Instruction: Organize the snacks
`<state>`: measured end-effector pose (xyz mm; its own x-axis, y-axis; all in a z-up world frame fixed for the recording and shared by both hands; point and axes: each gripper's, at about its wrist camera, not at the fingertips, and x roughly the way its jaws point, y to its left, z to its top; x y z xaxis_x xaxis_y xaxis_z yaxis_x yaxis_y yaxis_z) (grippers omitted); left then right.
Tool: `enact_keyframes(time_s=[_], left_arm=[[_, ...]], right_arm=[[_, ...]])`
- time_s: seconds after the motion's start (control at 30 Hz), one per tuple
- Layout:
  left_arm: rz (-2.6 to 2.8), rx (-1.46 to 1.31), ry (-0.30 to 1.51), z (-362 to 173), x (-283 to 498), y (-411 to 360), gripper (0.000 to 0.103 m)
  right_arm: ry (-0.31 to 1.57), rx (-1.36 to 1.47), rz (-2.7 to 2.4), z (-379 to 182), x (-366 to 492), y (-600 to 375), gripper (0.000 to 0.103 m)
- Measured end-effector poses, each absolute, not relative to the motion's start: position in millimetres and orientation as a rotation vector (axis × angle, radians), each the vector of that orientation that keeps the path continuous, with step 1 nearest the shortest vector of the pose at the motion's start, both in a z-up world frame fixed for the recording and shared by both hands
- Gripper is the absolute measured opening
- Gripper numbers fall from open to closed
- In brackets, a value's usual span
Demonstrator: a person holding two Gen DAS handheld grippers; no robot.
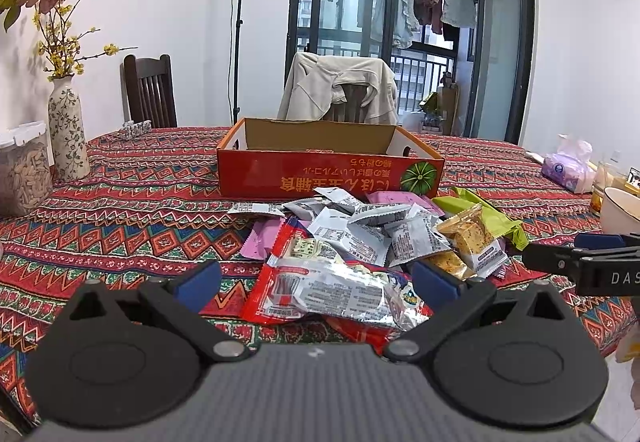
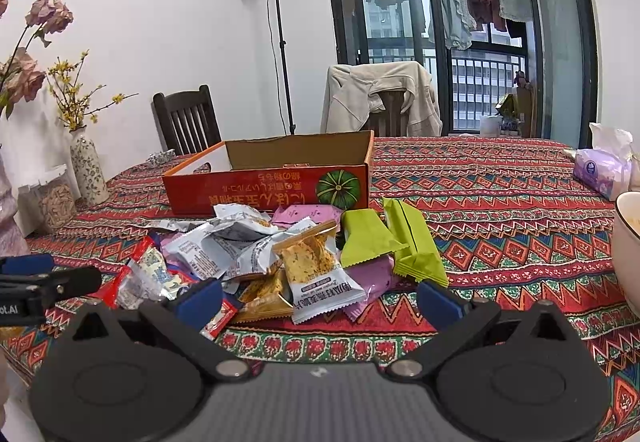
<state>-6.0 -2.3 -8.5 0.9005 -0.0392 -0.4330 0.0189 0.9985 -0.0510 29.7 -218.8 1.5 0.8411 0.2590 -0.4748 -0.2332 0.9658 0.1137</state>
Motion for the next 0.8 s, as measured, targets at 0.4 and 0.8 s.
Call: enact_keyframes(time_s=[0.4,0.8], left_arm=[[-0.031,-0.048,0.448,-8.9,-7.0,-3.8,0.103],[-0.035,-0.047,0.448,-9.3,-6.9,-4.1,0.103]], right_arm=[[0.509,0.053,0.258,0.0,29.0,-219.7,0.103],[0.510,0.053,0.259,-0.4,28.9,-219.8,0.103]])
